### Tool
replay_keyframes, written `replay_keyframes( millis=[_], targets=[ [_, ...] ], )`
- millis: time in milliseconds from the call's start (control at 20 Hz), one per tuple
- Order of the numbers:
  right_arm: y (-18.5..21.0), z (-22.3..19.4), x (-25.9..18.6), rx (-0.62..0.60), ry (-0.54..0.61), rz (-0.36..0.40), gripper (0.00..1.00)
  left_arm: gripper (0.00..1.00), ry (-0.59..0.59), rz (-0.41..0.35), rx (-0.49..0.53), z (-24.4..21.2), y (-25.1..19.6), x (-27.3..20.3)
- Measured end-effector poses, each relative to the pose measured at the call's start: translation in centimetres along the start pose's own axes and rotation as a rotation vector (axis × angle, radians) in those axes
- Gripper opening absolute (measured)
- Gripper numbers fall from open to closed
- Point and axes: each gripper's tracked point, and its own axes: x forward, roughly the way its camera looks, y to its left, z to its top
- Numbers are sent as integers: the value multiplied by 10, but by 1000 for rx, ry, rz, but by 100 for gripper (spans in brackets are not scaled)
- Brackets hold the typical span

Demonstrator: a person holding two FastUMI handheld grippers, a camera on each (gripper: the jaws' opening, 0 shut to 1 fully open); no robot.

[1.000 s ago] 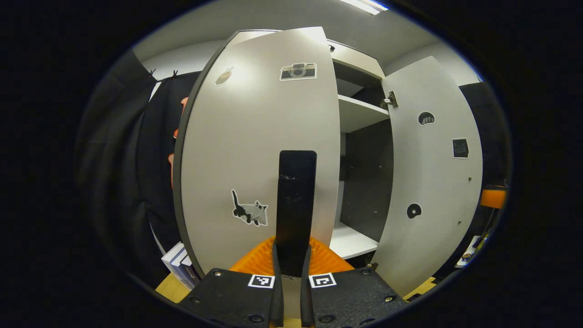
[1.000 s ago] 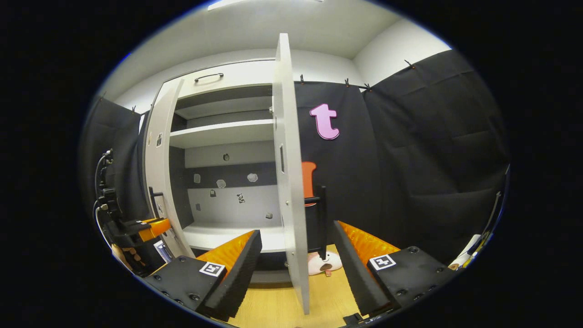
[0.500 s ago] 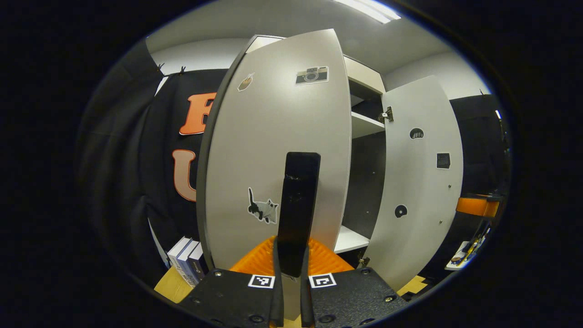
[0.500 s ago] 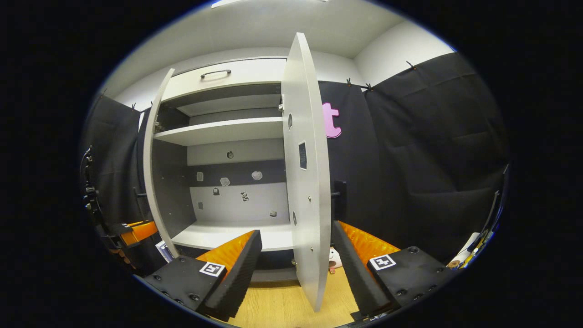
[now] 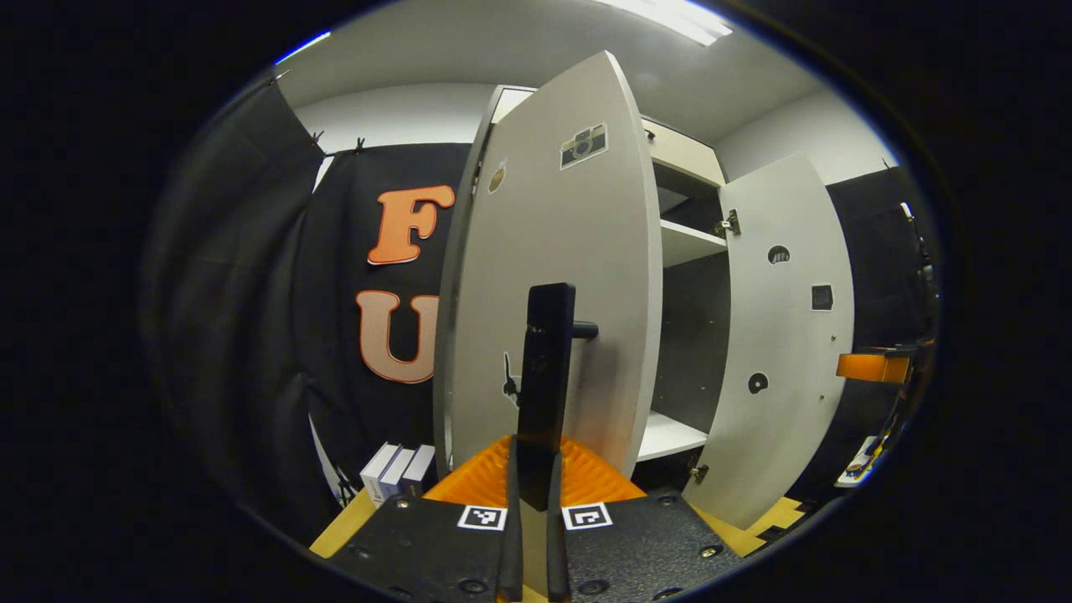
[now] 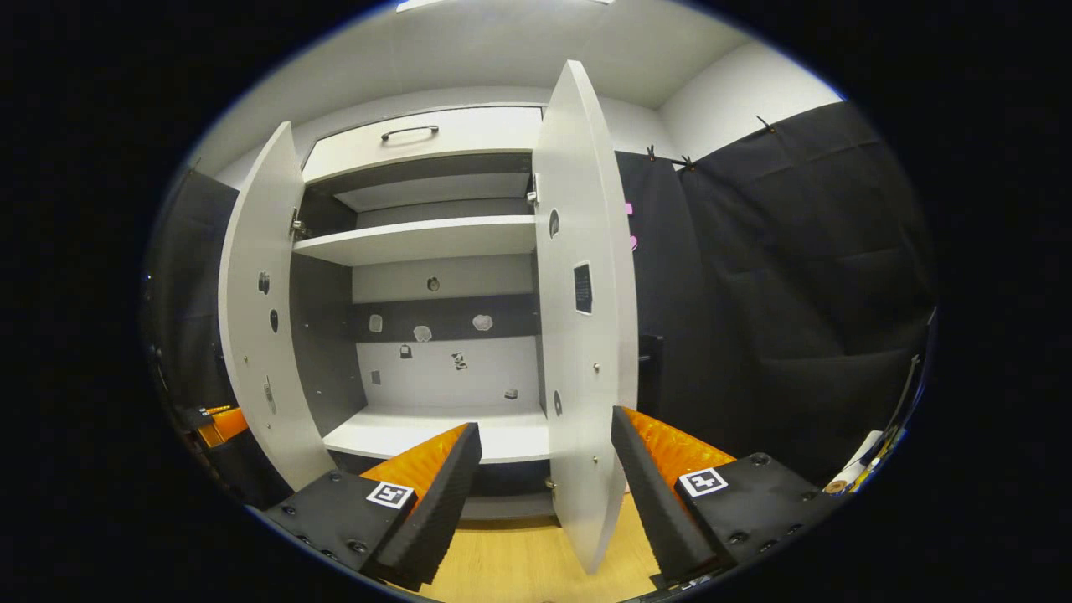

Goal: Open the right door of the double-door shoe cabinet with the right hand, and open the left door with the left hand.

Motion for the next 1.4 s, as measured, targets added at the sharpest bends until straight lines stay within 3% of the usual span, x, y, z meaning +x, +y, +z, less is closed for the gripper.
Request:
replay_keyframes(
  millis=[650,1000,1200,1400],
  targets=[
    [7,-6,-17,-31,1,27,99,1,4,141,35,2,48,-14],
    [7,-5,-25,-33,-4,35,99,1,5,220,36,2,69,-29],
    [8,-7,-28,-34,4,39,99,0,44,219,-16,-7,67,-42],
    [1,-7,-29,-43,16,28,99,0,46,259,11,1,73,-59]
  ],
)
